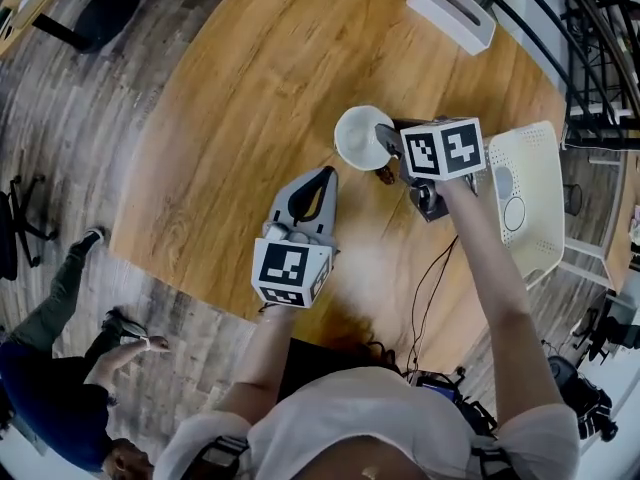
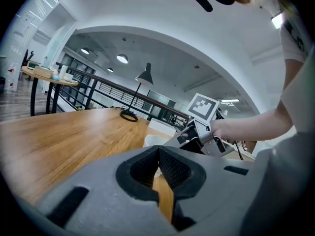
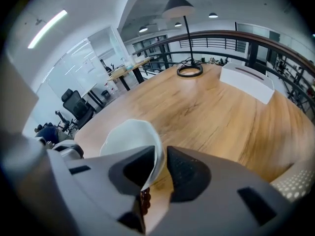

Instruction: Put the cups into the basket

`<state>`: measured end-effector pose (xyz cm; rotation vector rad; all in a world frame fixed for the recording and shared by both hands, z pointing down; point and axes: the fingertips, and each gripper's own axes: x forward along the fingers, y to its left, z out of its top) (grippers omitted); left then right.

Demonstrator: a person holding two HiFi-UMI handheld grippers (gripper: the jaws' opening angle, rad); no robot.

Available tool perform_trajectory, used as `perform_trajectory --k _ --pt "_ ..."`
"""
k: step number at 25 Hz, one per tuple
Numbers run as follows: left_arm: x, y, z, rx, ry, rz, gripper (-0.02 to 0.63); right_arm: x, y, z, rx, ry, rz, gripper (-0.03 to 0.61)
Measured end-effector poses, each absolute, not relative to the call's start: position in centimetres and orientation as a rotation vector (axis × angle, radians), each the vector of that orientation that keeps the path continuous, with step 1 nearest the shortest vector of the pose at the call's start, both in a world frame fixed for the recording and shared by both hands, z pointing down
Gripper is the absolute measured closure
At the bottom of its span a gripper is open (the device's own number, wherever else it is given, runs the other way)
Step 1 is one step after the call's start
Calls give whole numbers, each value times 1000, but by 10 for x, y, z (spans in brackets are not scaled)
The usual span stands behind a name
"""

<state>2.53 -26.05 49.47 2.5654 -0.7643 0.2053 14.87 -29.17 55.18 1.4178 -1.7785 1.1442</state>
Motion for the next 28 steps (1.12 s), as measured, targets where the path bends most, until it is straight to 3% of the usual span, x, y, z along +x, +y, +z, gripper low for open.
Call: perform_trajectory --k 5,12,28 --pt "25 -259 496 2559 -755 202 606 143 -291 566 1331 -1748 1174 482" --pt "20 -261 498 2551 -767 197 606 142 -295 570 1280 -1716 1104 532" --pt "26 -238 474 2613 -706 187 606 145 -263 536 1311 -1747 1064 536"
